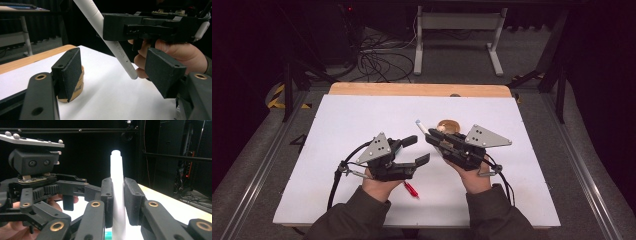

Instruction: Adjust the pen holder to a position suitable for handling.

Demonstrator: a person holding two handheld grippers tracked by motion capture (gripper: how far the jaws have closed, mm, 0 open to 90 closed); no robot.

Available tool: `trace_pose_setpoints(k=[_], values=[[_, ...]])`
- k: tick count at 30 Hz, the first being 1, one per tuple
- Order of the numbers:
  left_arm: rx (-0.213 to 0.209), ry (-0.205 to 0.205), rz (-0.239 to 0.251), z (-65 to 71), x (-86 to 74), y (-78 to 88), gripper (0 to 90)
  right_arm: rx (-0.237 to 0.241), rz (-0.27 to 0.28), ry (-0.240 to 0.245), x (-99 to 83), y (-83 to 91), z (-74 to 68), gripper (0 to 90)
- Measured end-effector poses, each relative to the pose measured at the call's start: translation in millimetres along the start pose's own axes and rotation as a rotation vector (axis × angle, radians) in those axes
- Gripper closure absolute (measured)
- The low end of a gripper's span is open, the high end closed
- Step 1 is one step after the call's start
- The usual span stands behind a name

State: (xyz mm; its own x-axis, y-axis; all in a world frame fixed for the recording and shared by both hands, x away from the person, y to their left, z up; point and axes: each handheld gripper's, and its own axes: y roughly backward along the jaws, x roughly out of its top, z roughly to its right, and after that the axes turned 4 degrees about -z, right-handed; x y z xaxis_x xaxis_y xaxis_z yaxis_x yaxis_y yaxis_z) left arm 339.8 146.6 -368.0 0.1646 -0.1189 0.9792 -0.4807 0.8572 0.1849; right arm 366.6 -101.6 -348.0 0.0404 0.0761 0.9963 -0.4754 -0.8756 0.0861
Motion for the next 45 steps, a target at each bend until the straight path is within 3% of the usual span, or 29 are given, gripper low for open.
trace_pose_setpoints(k=[10,20,30,37,41,45], values=[[-0.05,0.052,0.044,0.5,3.2,-9.4,36.7,0.005,0.034,0.002,0.9,1.9,-0.7,79.2],[-0.077,0.081,0.053,0.8,1.9,-17.8,41.9,0.009,0.06,-0.01,1.0,2.9,-0.9,79.2],[-0.093,0.089,0.054,3.0,2.5,-28.8,49.0,0.011,0.08,-0.007,1.5,3.7,-2.2,79.2],[-0.097,0.1,0.057,1.1,2.1,-32.0,62.9,0.007,0.098,-0.009,2.5,6.2,-2.4,79.2],[-0.122,0.121,0.074,-1.0,3.4,-32.4,71.5,0.002,0.106,-0.01,2.1,6.9,-2.0,79.1],[-0.12,0.122,0.074,-1.8,5.0,-32.8,72.8,-0.002,0.113,-0.007,2.3,7.9,-1.6,79.1]])
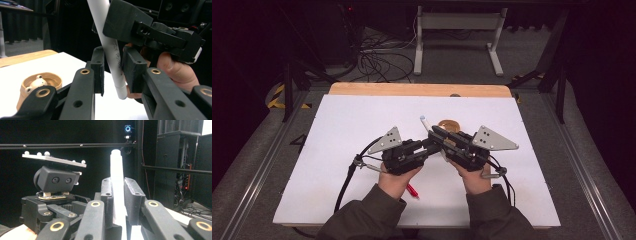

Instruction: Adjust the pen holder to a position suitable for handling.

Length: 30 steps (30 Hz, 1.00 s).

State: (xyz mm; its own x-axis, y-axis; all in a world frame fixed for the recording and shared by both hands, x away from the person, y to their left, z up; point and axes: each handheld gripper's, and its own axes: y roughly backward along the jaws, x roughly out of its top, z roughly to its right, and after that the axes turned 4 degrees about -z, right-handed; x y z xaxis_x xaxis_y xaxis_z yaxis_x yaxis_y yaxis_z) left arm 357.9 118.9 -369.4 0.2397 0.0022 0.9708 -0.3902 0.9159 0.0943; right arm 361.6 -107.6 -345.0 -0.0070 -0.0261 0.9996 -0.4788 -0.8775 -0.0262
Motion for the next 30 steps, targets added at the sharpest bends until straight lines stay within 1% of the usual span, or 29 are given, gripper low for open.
trace_pose_setpoints(k=[2,7,11,15,22,26,27,28,29,30], values=[[-0.001,0.01,-0.001,-0.6,0.7,0.3,75.4,-0.005,0.012,-0.001,0.9,1.9,0.1,79.1],[0.009,0.005,-0.013,-3.0,2.7,1.5,78.0,-0.012,0.016,0.006,2.1,3.9,0.6,79.1],[0.039,-0.029,-0.033,-2.6,5.0,2.3,78.3,-0.021,0.013,0.008,2.4,4.9,1.3,79.1],[0.063,-0.063,-0.058,-1.8,7.8,2.3,78.4,-0.02,0.011,0.011,2.8,5.7,2.1,79.1],[0.088,-0.106,-0.092,-1.9,12.1,-3.7,78.6,-0.036,-0.009,0.021,4.9,8.9,5.7,78.3],[0.097,-0.123,-0.112,-3.3,14.9,-8.4,78.6,-0.06,-0.033,0.032,6.4,11.5,8.3,76.8],[0.101,-0.128,-0.112,-4.0,15.7,-9.3,78.6,-0.072,-0.05,0.03,6.9,12.5,9.8,75.3],[0.101,-0.128,-0.112,-4.4,16.2,-10.3,78.6,-0.072,-0.05,0.03,6.9,12.5,9.8,75.3],[0.106,-0.13,-0.114,-5.0,16.9,-11.2,78.6,-0.086,-0.064,0.036,7.4,13.6,11.1,74.5],[0.11,-0.133,-0.117,-5.5,17.6,-12.0,78.6,-0.09,-0.07,0.034,7.6,14.4,11.8,73.9]])
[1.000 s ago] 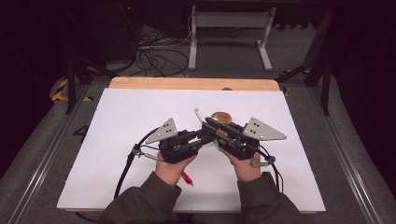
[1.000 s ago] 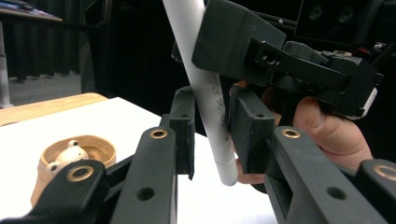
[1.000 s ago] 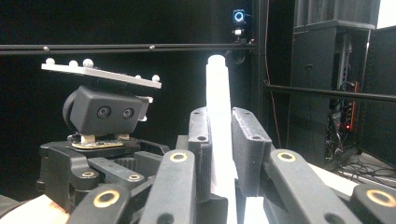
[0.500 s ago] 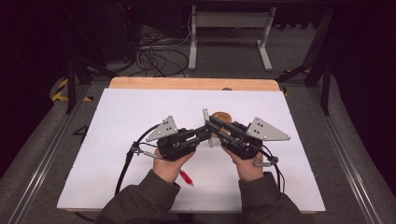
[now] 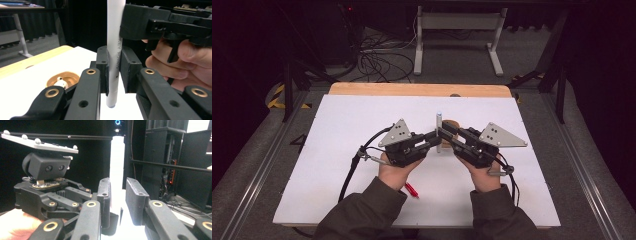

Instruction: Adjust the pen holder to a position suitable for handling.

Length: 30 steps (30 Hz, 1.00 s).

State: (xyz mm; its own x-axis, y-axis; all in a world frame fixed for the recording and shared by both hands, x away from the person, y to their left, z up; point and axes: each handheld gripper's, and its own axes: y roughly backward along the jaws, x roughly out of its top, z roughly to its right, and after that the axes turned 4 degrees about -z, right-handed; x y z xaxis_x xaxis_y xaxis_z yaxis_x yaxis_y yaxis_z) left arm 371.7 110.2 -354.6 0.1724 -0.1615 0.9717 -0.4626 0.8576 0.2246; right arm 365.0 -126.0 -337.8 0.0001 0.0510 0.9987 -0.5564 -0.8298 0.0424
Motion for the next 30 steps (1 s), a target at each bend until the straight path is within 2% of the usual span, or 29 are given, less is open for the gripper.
trace_pose_setpoints(k=[8,17,24,30], values=[[0.022,-0.029,-0.022,-2.9,4.8,-7.2,78.6,-0.05,-0.042,0.013,1.0,5.0,5.2,70.8],[0.028,-0.048,-0.032,-5.7,9.7,-15.2,78.6,-0.106,-0.086,0.023,0.5,12.1,13.4,62.1],[0.03,-0.06,-0.038,-8.8,13.4,-23.7,78.6,-0.113,-0.086,0.021,0.7,17.2,17.9,56.4],[0.045,-0.058,-0.047,-14.3,13.6,-32.0,78.6,-0.141,-0.1,0.028,0.0,24.8,22.6,52.4]])
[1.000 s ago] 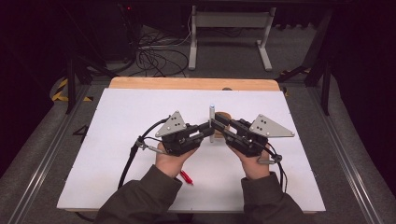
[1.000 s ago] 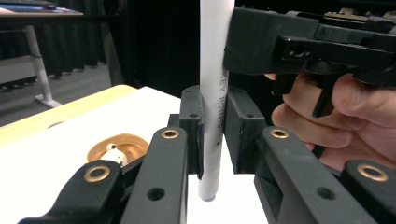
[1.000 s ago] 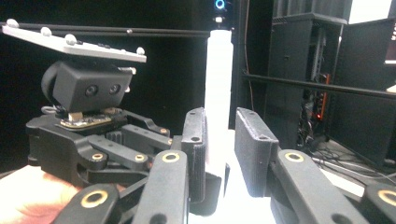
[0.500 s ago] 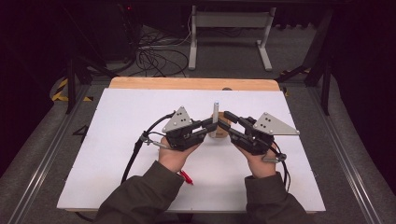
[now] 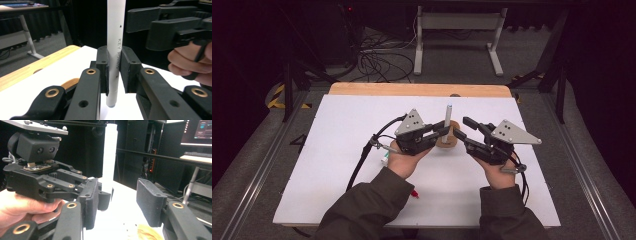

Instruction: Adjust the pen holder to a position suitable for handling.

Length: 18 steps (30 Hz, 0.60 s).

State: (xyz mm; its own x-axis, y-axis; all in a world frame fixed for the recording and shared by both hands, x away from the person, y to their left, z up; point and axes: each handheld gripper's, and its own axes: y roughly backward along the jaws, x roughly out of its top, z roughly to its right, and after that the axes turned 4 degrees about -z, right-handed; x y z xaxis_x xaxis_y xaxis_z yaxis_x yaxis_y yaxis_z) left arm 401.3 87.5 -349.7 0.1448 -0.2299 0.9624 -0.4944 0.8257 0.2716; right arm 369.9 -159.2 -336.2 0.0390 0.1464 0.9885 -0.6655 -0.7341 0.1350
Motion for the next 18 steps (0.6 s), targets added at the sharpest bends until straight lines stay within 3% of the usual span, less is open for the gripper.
trace_pose_setpoints(k=[18], values=[[0.032,0.002,-0.003,-12.0,1.6,-27.8,78.5,0.017,-0.002,-0.01,-4.8,11.0,12.2,42.7]])
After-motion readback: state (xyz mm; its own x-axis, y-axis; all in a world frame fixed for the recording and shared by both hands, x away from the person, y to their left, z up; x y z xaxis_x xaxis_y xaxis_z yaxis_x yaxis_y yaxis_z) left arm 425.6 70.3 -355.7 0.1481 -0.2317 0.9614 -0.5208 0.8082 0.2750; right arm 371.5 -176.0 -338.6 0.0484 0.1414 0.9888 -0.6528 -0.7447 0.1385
